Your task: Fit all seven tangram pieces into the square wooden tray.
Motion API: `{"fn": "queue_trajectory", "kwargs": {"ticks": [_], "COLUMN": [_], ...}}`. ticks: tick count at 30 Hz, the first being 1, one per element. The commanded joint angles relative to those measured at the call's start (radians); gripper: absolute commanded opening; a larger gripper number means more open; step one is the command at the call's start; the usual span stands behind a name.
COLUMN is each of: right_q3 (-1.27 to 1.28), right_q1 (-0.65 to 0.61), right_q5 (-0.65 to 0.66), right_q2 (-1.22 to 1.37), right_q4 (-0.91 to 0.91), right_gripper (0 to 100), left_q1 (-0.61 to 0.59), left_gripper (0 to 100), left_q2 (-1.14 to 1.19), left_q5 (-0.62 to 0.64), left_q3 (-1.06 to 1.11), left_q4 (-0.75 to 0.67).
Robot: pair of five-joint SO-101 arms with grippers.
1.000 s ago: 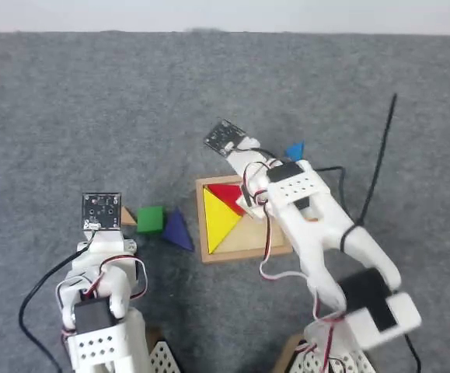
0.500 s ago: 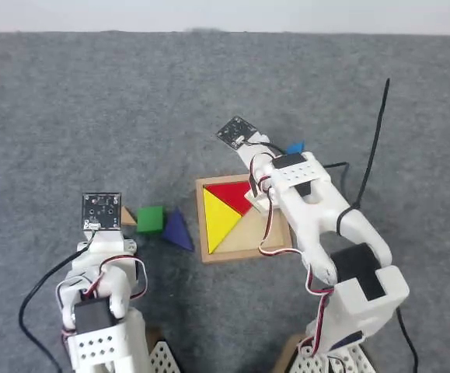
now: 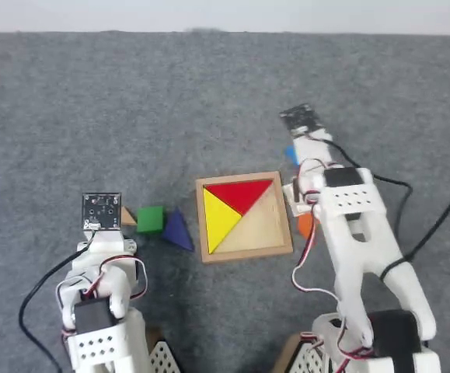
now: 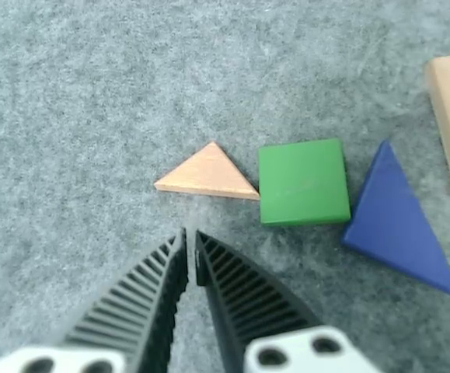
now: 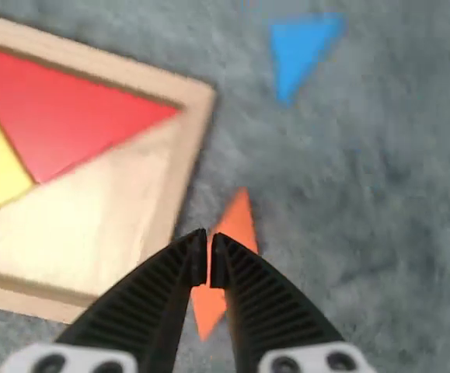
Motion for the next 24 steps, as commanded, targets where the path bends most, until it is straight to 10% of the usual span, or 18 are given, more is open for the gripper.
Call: {"fn": "queue_trajectory", "kwargs": {"ticks": [1, 24], "right_q3": [-0.008, -0.060], "right_q1": [0.028, 0.065], "right_q5": [-0.097, -0.206], "right_q2": [-0.013, 0.283], "right_q4": [0.036, 0.022], "right_gripper": [2.8, 13.6], "left_q1": [-0.005, -0.005], "left_gripper": [2, 2], "left_q2": [-0.012, -0.012], "left_q5": [0.011, 0.011], "left_q3": [-0.010, -0.010], "left_q4": [0.003, 0.003]}}
